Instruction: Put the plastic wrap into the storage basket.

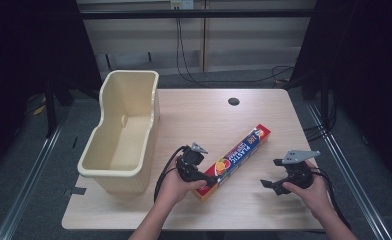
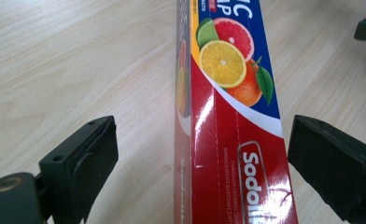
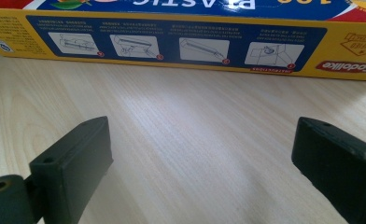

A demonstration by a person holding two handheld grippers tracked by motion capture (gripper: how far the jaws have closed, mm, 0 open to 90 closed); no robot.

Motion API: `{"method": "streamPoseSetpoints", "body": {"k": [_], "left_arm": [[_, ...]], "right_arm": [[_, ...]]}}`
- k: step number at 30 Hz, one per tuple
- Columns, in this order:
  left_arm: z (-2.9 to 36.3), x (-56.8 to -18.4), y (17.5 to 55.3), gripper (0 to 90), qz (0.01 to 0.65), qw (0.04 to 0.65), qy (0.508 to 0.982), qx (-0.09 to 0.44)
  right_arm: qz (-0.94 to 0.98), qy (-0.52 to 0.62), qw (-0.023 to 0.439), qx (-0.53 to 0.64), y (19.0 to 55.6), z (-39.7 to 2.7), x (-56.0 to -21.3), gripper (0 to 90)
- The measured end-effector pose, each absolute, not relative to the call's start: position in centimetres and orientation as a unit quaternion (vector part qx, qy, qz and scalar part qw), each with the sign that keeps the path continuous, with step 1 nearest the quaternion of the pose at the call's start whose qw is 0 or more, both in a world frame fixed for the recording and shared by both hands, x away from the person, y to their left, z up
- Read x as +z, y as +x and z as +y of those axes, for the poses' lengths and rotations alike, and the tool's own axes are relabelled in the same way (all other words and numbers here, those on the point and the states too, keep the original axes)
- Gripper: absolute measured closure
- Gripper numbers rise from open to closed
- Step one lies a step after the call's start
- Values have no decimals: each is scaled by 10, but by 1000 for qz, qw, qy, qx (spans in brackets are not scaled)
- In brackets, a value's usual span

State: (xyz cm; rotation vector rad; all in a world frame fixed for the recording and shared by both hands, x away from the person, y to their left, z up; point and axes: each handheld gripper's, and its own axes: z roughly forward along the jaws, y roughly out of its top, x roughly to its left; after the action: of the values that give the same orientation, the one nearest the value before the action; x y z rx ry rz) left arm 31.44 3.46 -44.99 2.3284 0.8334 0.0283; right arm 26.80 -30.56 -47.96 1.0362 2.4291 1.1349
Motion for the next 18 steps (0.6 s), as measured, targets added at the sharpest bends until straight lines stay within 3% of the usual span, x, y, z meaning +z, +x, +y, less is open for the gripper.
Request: {"method": "streamPoseSetpoints", "body": {"k": [18], "left_arm": [[-4,-434,337,73,321,316,893,-11]], "right_arm": [[827,371,134,400,271,-311,-477,48]]}}
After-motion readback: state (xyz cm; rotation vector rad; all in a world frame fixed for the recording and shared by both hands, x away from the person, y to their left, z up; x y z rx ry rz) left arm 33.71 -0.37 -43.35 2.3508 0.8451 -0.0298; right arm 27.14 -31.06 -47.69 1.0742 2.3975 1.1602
